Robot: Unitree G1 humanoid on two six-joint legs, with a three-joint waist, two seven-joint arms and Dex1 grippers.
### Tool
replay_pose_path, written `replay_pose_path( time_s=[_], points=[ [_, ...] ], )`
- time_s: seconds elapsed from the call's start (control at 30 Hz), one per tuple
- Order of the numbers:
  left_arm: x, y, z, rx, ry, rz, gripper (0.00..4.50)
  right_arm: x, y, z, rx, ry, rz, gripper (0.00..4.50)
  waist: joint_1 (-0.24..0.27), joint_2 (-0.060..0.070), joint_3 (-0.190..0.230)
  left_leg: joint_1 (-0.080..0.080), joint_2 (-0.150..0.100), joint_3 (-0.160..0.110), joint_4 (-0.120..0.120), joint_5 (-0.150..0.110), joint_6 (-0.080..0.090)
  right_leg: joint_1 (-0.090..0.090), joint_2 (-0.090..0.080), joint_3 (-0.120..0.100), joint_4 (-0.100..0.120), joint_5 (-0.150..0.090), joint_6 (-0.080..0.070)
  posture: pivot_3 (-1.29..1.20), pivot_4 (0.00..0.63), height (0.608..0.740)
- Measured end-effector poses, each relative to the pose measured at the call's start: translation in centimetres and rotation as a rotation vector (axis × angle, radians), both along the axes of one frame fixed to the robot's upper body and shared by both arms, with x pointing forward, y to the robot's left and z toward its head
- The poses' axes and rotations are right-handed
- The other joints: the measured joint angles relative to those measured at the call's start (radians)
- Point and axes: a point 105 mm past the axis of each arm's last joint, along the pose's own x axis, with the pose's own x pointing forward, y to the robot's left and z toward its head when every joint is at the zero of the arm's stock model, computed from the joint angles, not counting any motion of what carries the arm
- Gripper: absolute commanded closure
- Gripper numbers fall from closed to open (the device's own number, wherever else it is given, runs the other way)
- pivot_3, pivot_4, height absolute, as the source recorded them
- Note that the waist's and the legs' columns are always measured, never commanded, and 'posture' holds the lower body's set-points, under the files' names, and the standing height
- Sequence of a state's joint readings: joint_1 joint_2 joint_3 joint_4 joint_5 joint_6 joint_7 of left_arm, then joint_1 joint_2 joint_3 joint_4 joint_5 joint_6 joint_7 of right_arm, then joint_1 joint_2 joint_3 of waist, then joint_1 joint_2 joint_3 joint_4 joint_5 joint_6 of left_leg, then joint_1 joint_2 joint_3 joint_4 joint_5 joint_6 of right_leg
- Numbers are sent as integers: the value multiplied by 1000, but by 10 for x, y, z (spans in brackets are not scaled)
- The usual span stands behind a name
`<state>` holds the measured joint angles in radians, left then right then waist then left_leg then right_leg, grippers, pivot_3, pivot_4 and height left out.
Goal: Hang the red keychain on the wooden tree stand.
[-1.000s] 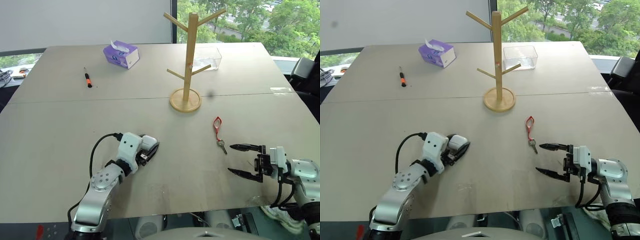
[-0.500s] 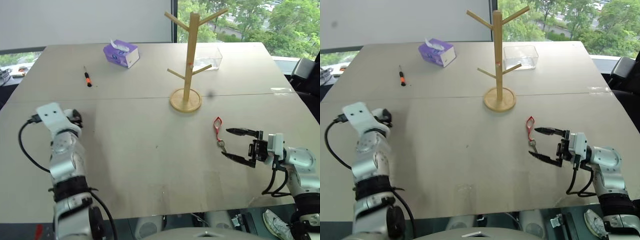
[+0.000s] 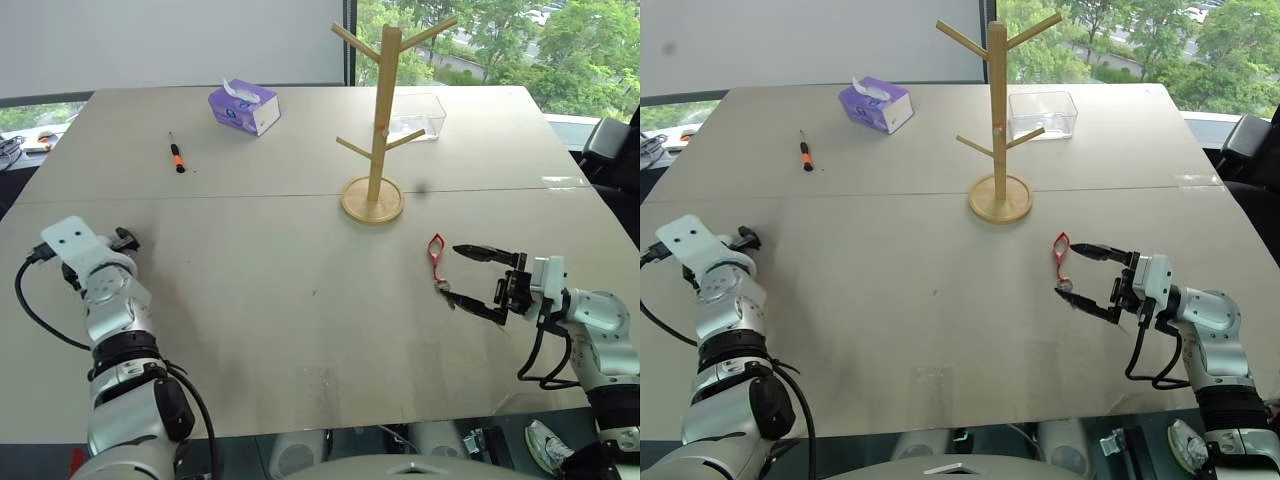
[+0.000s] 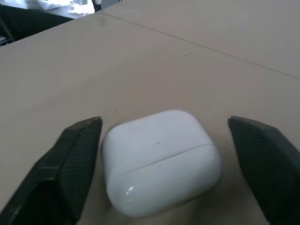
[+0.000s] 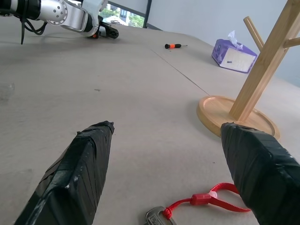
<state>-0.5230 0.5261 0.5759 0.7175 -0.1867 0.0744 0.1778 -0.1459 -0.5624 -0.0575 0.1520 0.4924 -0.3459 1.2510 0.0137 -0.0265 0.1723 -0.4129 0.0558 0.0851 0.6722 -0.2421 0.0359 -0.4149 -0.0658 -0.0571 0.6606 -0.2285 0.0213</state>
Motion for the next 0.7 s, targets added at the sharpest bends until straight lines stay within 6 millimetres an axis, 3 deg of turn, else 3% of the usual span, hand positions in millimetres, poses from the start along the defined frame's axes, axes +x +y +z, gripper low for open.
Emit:
replay_pose_path(
  time_s=[0.2,0.3,0.37,0.43,0.47,0.5,0.57,0.7],
  points=[
    [3,-10,6,18,-44,-108,69,6,-4,0,35,44,-62,571,-1,0,0,0,1,1,0,2,-3,0,-1,0,0,0,0,0,150,740],
    [9,-72,36,82,-218,-495,69,26,-17,4,153,135,-264,571,4,0,0,-1,0,0,0,2,-5,0,-5,-1,1,0,0,0,150,740],
    [3,-113,54,162,-264,-713,69,34,-20,7,185,146,-370,571,2,0,0,0,0,1,0,2,-5,0,-6,0,1,0,-1,0,150,740],
    [-4,-140,59,184,-277,-848,69,40,-21,7,210,190,-453,571,0,1,0,0,0,0,0,1,-3,0,-5,0,1,0,-1,0,150,740],
    [-11,-154,59,185,-281,-919,69,42,-22,8,226,219,-499,571,-3,1,-1,0,1,1,0,1,-2,0,-5,1,1,0,-1,0,150,740],
    [-27,-188,55,132,-287,-1104,69,47,-23,7,247,285,-590,571,-10,2,-1,0,2,1,-1,0,-1,-1,-7,2,0,0,-1,0,150,740],
    [-43,-226,48,92,-277,-1288,69,51,-21,6,262,340,-653,571,-9,2,-1,-1,1,0,-1,0,0,-1,-5,2,0,0,-1,0,150,740],
    [-80,-255,37,154,-239,-1515,69,52,-11,8,248,430,-760,571,-14,4,-1,-1,1,0,-2,0,0,-2,0,1,0,-3,-5,0,150,740]
  ],
)
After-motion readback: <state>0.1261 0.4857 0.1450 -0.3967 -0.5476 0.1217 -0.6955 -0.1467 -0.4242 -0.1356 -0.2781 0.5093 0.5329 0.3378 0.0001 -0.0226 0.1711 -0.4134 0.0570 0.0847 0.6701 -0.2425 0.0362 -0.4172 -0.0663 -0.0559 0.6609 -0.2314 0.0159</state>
